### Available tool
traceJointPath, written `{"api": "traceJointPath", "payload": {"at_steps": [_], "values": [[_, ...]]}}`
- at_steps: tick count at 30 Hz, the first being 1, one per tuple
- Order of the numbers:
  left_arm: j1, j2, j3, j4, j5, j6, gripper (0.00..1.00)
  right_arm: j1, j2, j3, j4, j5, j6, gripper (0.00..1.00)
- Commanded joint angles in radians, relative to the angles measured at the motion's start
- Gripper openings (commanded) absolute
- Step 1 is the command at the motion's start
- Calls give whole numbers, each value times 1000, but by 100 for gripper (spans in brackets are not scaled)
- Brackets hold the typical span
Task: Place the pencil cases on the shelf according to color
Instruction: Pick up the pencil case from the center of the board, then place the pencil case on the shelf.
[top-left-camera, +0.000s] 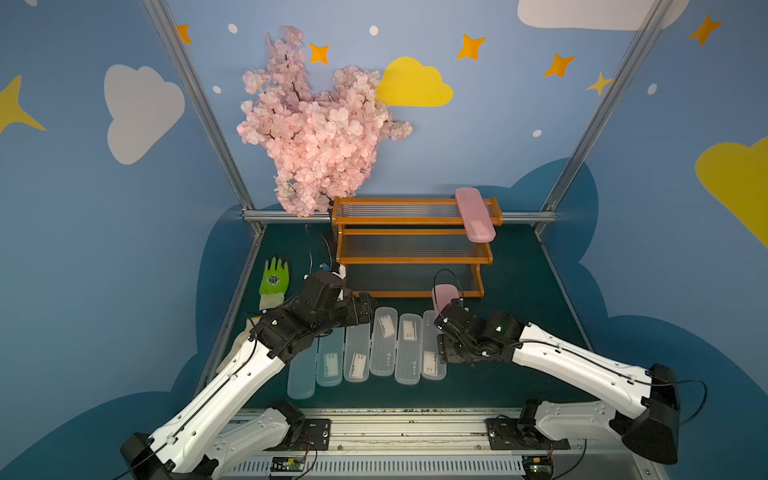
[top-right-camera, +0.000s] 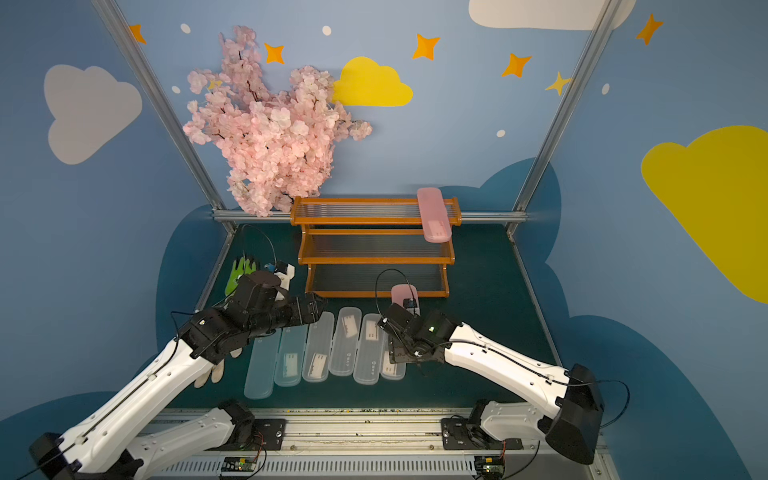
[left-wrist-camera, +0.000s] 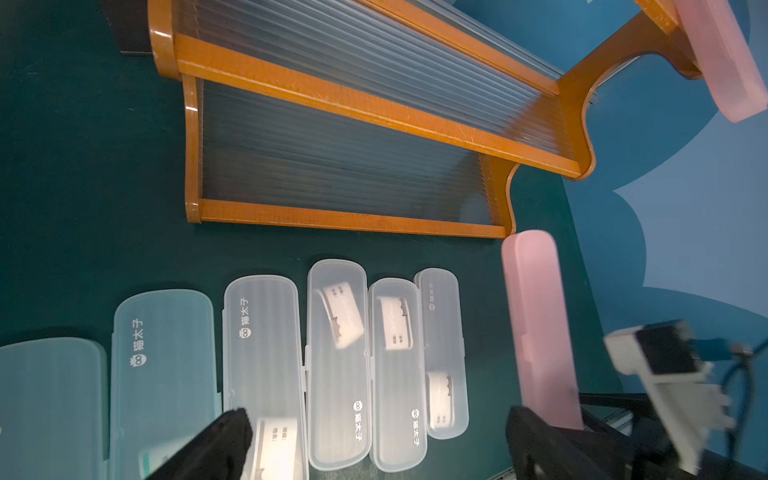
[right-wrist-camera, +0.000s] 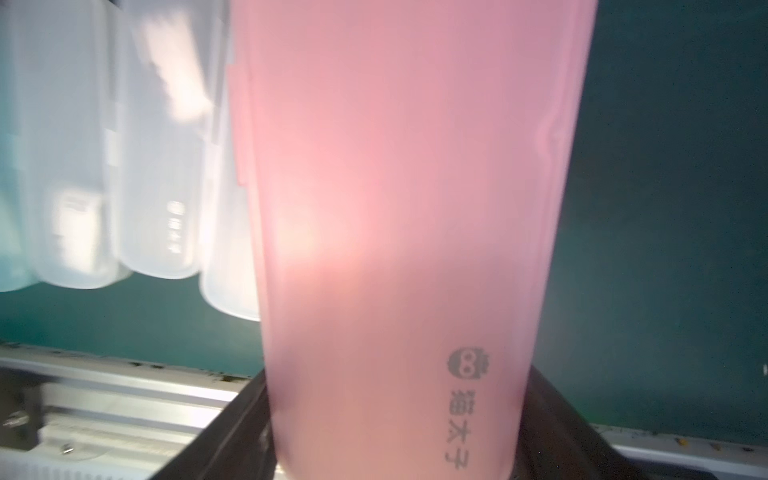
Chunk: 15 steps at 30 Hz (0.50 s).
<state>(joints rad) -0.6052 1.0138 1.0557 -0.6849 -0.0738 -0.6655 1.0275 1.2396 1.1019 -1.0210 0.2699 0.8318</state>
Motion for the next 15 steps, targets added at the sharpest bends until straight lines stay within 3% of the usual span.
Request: {"api": "traceJointPath", "payload": {"at_steps": [1,5,15], "values": [[1,63,47,65,31,10,100,-14,-18,96,-4,70,-103,69],[2,149,119,56,21,-3,100,-103,35,264,32,22,-212,70],[8,207,147,85,38,29,100,-296,353,731,-35,-58,-433,72]]}}
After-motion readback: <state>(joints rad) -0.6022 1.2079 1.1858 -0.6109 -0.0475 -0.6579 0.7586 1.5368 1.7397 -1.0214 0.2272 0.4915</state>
